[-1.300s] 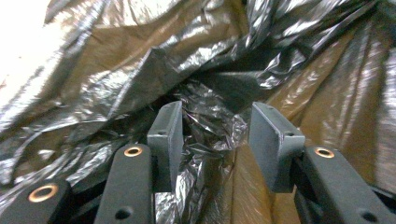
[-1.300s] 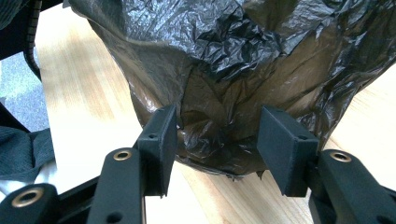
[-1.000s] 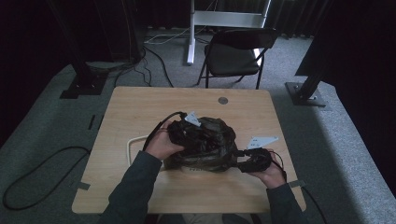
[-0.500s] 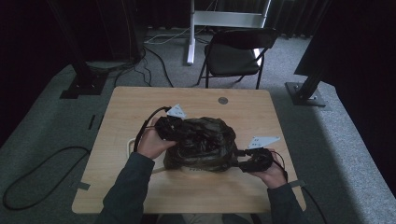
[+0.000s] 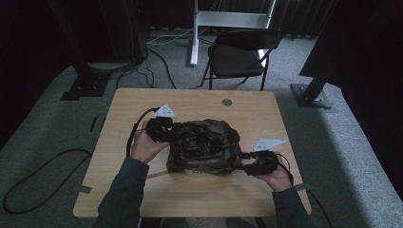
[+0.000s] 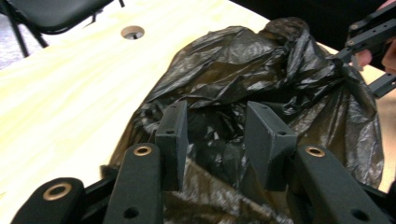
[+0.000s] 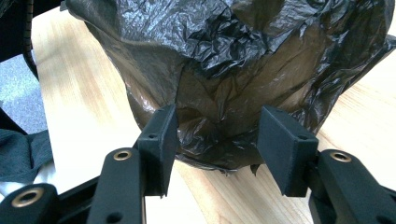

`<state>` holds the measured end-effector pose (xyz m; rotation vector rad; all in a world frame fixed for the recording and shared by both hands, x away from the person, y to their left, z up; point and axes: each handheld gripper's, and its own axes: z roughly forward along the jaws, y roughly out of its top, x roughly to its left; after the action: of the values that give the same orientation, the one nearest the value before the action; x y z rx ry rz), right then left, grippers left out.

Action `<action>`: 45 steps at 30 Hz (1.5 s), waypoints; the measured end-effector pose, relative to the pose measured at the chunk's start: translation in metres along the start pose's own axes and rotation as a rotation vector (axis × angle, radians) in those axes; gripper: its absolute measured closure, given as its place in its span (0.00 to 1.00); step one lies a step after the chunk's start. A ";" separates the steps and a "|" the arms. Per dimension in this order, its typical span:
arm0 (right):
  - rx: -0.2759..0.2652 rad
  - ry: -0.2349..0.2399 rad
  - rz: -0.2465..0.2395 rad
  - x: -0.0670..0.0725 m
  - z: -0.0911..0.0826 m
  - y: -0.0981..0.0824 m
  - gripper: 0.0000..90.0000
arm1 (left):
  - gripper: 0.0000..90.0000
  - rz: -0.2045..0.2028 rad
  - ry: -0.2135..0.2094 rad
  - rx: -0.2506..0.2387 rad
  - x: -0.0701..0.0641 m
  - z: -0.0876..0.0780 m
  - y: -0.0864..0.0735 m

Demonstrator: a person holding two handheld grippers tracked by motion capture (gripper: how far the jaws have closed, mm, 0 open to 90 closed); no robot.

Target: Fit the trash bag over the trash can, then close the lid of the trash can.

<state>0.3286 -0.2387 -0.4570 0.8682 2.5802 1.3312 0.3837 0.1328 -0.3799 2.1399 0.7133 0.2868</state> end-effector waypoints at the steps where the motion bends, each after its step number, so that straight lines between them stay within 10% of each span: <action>1: -0.002 -0.002 0.000 0.000 -0.001 0.000 0.53 | 0.67 -0.001 0.008 -0.004 0.000 -0.002 -0.001; 45: -0.019 -0.019 0.018 -0.005 -0.009 -0.003 0.53 | 0.65 -0.087 0.106 -0.035 0.025 -0.028 -0.044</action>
<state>0.3285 -0.2488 -0.4549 0.8990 2.5472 1.3440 0.3749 0.1867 -0.3979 2.0663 0.8537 0.3656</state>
